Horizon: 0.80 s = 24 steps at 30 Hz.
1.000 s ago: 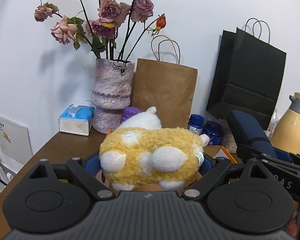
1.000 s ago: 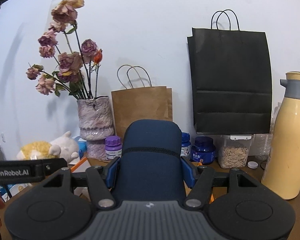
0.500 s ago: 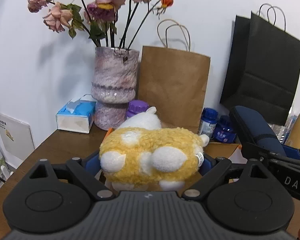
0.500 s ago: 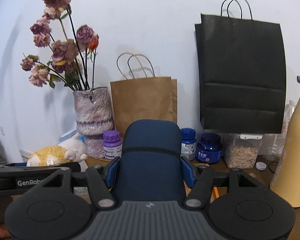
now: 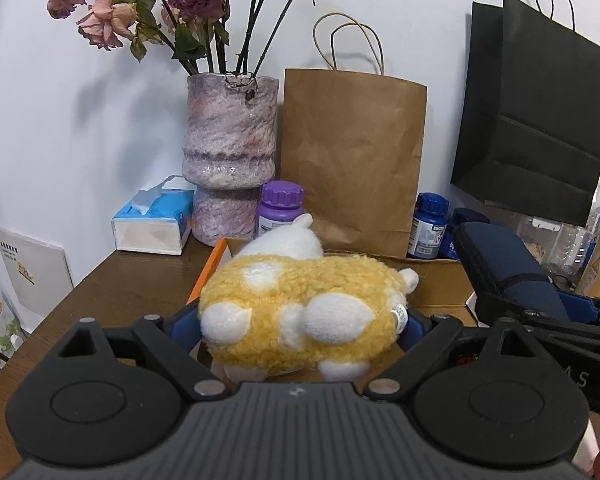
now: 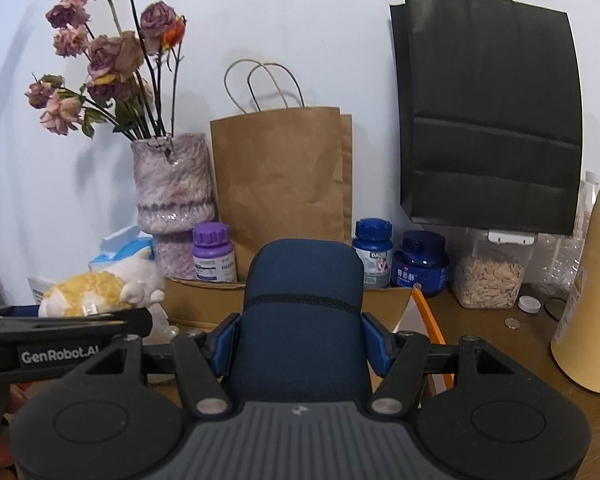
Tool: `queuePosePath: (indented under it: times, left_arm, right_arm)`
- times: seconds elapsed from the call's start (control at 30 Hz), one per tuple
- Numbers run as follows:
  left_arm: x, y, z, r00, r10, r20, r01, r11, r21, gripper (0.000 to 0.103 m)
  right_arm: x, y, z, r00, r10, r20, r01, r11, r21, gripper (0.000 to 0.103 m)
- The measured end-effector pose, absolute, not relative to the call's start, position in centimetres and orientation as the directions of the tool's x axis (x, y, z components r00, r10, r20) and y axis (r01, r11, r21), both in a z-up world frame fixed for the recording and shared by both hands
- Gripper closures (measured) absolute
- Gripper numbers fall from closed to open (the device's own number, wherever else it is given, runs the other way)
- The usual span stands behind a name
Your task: Flip cup upright
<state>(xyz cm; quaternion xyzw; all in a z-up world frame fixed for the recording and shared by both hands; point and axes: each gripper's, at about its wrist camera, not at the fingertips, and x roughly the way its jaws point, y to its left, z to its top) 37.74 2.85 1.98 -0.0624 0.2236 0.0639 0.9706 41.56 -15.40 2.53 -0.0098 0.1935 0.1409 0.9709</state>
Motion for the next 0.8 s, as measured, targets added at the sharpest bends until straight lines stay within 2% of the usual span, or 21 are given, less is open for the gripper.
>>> queuePosePath:
  times: [0.43, 0.5, 0.57, 0.6, 0.63, 0.7, 0.8]
  left_arm:
    - [37.96, 2.54, 1.74, 0.887, 0.139, -0.44, -0.182, 0.982, -0.056, 0.007]
    - [37.87, 2.6, 1.75, 0.887, 0.147, -0.437, -0.19, 0.98, -0.054, 0.001]
    - [37.7, 2.63, 1.85, 0.893, 0.16, -0.421, -0.199, 0.979, -0.051, 0.0]
    - [37.64, 2.65, 1.9, 0.894, 0.17, -0.415, -0.208, 0.977, -0.049, 0.0]
    - [37.64, 2.69, 1.94, 0.892, 0.176, -0.416, -0.215, 0.976, -0.048, 0.0]
    - [37.76, 2.87, 1.92, 0.887, 0.179, -0.426, -0.223, 0.973, -0.054, 0.0]
    - [37.85, 3.09, 1.85, 0.882, 0.182, -0.435, -0.229, 0.972, -0.059, 0.0]
  right_arm:
    - [41.88, -15.67, 2.17, 0.883, 0.244, -0.401, -0.25, 0.967, 0.038, 0.041]
    - [42.01, -15.68, 2.1, 0.881, 0.239, -0.409, -0.244, 0.969, 0.04, 0.039]
    - [42.15, -15.76, 2.05, 0.88, 0.231, -0.416, -0.234, 0.971, 0.045, 0.037]
    - [42.1, -15.87, 2.13, 0.885, 0.225, -0.409, -0.226, 0.973, 0.048, 0.031]
    - [42.03, -15.97, 2.26, 0.888, 0.219, -0.404, -0.217, 0.975, 0.051, 0.016]
    - [41.86, -16.24, 2.48, 0.896, 0.213, -0.389, -0.207, 0.977, 0.06, 0.0]
    - [41.81, -16.4, 2.67, 0.898, 0.212, -0.385, -0.203, 0.977, 0.064, 0.0]
